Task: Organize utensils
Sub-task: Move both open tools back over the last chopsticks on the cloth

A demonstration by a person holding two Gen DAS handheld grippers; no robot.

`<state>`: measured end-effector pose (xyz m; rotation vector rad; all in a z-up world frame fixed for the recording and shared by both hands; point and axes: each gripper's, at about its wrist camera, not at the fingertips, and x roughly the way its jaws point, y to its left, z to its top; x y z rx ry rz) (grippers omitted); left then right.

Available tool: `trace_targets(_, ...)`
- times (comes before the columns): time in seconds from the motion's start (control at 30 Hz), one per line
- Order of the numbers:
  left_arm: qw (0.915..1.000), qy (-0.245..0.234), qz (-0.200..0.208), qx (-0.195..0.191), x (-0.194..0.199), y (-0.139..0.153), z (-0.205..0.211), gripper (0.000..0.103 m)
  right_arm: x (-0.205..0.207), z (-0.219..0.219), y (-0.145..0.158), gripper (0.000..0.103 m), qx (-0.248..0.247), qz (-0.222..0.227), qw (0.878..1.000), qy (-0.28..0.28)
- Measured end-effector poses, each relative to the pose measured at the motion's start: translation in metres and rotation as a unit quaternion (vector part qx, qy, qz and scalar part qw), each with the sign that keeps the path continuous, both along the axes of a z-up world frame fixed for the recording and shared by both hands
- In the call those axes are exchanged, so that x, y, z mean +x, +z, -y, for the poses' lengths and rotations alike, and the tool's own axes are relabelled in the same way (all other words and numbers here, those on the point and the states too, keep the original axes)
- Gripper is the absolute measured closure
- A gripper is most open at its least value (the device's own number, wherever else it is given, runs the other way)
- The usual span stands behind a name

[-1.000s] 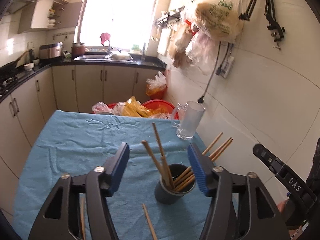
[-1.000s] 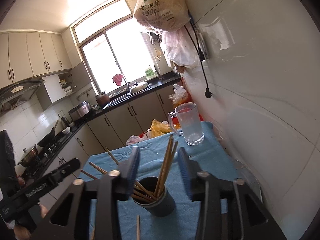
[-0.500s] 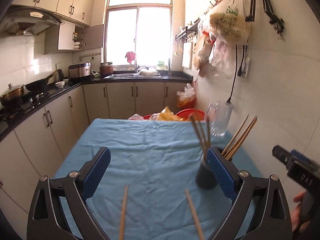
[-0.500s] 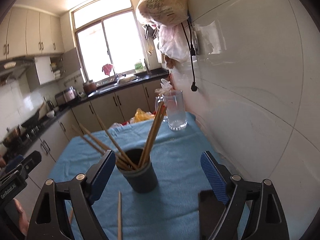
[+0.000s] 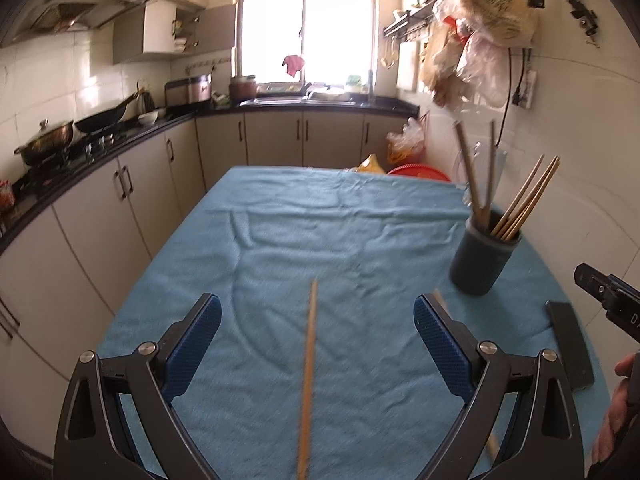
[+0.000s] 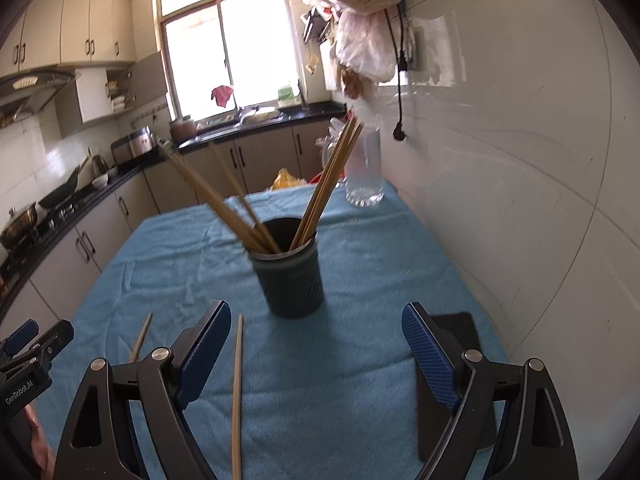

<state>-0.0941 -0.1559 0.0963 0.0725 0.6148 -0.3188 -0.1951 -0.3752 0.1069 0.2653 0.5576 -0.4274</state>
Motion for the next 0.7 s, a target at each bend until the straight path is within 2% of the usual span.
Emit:
trace_targets(0.4, 0.9963, 0.057, -0.063, 0.006, 0.022, -0.057, -0.056, 0.007, 0.019, -0.029, -0.025, 0.012, -0.003, -0.05, 0.998, 0.032)
trace_targets(0.5, 0.9948, 0.062, -0.081, 0.012, 0.031, -0.072, -0.063, 0.007, 0.027, -0.031, -0.03, 0.013, 0.012, -0.058, 0.997, 0.046)
trace_targets(0.57, 0.9935, 0.064, -0.093, 0.011, 0.036, -0.081, -0.067, 0.007, 0.033, -0.027, -0.033, 0.019, 0.037, -0.063, 0.996, 0.059)
trace_targets(0.67, 0.9925, 0.059, -0.106, -0.017, 0.039, -0.082, -0.075, 0.007, 0.046, -0.019, -0.04, 0.038, 0.097, -0.077, 0.989, 0.081)
trace_targets(0.7, 0.9923, 0.06, -0.106, -0.02, 0.04, -0.083, -0.077, 0.007, 0.051, -0.016, -0.043, 0.049, 0.112, -0.081, 0.987, 0.084)
